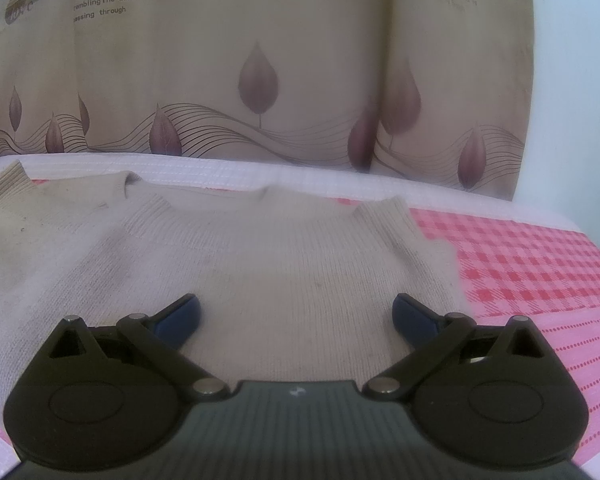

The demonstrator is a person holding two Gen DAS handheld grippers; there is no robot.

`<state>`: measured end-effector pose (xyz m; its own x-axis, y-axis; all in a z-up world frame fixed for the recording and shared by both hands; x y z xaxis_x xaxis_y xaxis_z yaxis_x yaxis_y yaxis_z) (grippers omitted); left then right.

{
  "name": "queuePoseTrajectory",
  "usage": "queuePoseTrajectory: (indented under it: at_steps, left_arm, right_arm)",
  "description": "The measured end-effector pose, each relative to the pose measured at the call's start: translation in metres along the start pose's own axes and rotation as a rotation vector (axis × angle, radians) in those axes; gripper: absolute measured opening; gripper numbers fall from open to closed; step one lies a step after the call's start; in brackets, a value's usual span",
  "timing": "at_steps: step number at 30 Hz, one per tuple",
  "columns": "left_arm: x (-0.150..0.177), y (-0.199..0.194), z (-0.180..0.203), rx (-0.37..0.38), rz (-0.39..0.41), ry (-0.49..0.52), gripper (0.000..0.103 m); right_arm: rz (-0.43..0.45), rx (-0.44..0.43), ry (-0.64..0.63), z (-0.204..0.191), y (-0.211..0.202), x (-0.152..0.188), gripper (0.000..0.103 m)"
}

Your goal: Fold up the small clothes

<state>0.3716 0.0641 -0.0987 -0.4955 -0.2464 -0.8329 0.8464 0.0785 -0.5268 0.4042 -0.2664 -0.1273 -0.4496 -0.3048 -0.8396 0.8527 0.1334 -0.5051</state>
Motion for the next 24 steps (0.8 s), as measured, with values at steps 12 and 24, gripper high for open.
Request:
queuePoseTrajectory:
  at_steps: [12, 24]
  left_arm:
    - [-0.026, 0.026, -0.023, 0.283, -0.154, -0.106, 0.097]
    - [-0.043, 0.067, -0.039, 0.543, -0.327, -0.247, 0.079]
  right_arm:
    - [0.002, 0.000, 0.002, 0.000, 0.000, 0.000, 0.103]
    - [0.006, 0.003, 0.001, 0.000, -0.001, -0.002, 0.103]
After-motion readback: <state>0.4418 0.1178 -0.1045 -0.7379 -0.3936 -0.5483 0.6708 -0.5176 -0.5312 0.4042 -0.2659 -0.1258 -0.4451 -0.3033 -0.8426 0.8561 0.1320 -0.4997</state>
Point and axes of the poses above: each gripper's, at about its wrist camera, not at the fingertips, and y roughly the way its jaws point, z to its right, x to its underside, the point moved 4 cm from there along y, roughly the way its jaws point, and after that the axes turned 11 degrees about -y, right-handed, at the moved point
